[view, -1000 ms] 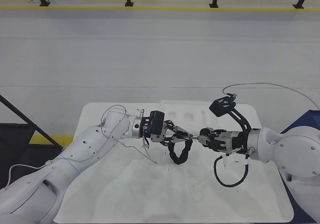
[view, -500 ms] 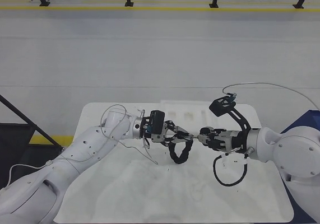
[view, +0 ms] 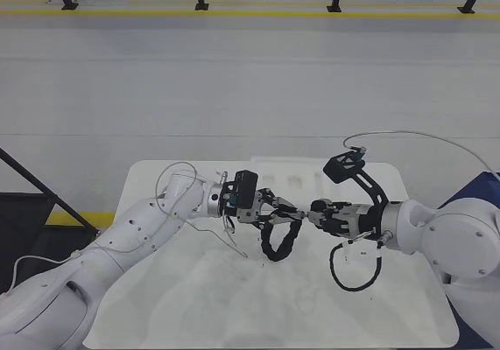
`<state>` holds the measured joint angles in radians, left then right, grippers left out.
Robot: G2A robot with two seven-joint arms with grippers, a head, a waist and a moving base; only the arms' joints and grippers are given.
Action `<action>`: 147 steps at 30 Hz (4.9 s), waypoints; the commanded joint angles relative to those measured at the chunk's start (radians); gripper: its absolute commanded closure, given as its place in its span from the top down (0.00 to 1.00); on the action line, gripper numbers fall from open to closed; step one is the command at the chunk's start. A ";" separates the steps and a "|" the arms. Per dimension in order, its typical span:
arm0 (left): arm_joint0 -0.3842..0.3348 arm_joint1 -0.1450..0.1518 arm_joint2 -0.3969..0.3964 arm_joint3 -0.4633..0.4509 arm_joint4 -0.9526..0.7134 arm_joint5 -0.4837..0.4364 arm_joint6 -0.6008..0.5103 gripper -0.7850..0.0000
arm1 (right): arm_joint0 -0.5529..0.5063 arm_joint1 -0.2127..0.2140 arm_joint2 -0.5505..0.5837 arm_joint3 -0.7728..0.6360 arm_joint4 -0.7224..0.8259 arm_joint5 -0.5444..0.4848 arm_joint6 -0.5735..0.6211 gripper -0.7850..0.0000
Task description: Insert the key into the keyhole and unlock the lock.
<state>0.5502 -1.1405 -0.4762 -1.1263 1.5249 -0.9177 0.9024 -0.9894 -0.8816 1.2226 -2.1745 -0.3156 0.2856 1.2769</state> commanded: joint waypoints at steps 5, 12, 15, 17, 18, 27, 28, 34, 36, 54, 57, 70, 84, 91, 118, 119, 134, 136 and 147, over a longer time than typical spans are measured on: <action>-0.002 0.000 0.004 -0.007 -0.017 -0.011 -0.011 0.00 | 0.009 -0.001 -0.017 0.007 0.001 0.002 -0.005 0.00; -0.001 -0.001 0.009 -0.007 -0.032 -0.013 -0.013 0.00 | 0.017 -0.003 -0.026 0.023 0.020 0.005 -0.010 0.07; 0.005 -0.002 0.012 -0.003 -0.064 -0.015 -0.015 0.00 | 0.020 -0.003 -0.023 0.035 0.043 -0.001 -0.015 1.00; 0.007 -0.003 0.016 0.001 -0.090 -0.022 -0.022 0.00 | 0.021 -0.003 -0.019 0.043 0.058 -0.007 -0.022 1.00; 0.008 -0.003 0.017 0.002 -0.104 -0.025 -0.025 0.00 | 0.021 -0.003 -0.016 0.045 0.063 -0.013 -0.028 1.00; 0.012 -0.007 0.019 0.052 -0.240 -0.089 -0.089 0.00 | 0.015 0.005 0.038 0.061 0.099 -0.228 -0.044 1.00; 0.011 -0.007 0.015 0.058 -0.254 -0.095 -0.095 0.00 | 0.012 0.007 0.042 0.061 0.102 -0.267 -0.037 1.00; -0.010 -0.002 0.065 0.090 -0.307 -0.095 -0.095 0.00 | -0.020 0.021 0.054 0.056 0.068 -0.440 0.034 1.00; -0.025 0.002 0.099 0.098 -0.341 -0.095 -0.095 0.00 | -0.032 0.024 0.056 0.054 0.057 -0.472 0.036 1.00; -0.187 0.051 0.301 0.075 -0.650 -0.095 -0.318 0.00 | -0.073 0.032 0.066 0.035 -0.058 -0.664 -0.078 1.00; -0.188 0.054 0.306 0.066 -0.682 -0.095 -0.351 0.00 | -0.082 0.032 0.054 0.006 -0.118 -0.710 -0.125 1.00; -0.189 0.057 0.298 0.042 -0.721 -0.095 -0.395 0.00 | -0.059 0.025 -0.035 -0.019 -0.201 -0.728 -0.168 1.00; -0.188 0.082 0.293 0.032 -0.691 -0.095 -0.373 0.00 | -0.054 0.037 0.001 -0.006 -0.294 -0.882 -0.219 1.00; -0.194 0.105 0.306 -0.010 -0.721 -0.095 -0.402 0.00 | -0.071 0.040 -0.023 -0.037 -0.458 -0.932 -0.247 1.00; -0.188 0.137 0.306 -0.075 -0.844 -0.095 -0.551 0.00 | -0.072 0.018 -0.155 -0.122 -0.897 -0.820 -0.271 0.04; -0.187 0.137 0.306 -0.075 -0.845 -0.095 -0.553 0.00 | -0.074 0.018 -0.152 -0.122 -0.889 -0.822 -0.273 0.00; -0.187 0.135 0.306 -0.079 -0.839 -0.095 -0.557 0.00 | -0.070 0.013 -0.096 -0.066 -0.648 -0.792 -0.263 0.00; -0.186 0.135 0.306 -0.080 -0.835 -0.095 -0.558 0.00 | -0.068 0.013 -0.089 -0.057 -0.612 -0.786 -0.254 0.00; -0.185 0.129 0.306 -0.089 -0.822 -0.095 -0.567 0.00 | -0.062 0.008 -0.058 -0.005 -0.438 -0.657 -0.227 0.00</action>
<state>0.3654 -1.0111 -0.1700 -1.2152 0.7032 -1.0122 0.3365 -1.0509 -0.8733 1.1620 -2.1852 -0.7716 -0.3841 1.0486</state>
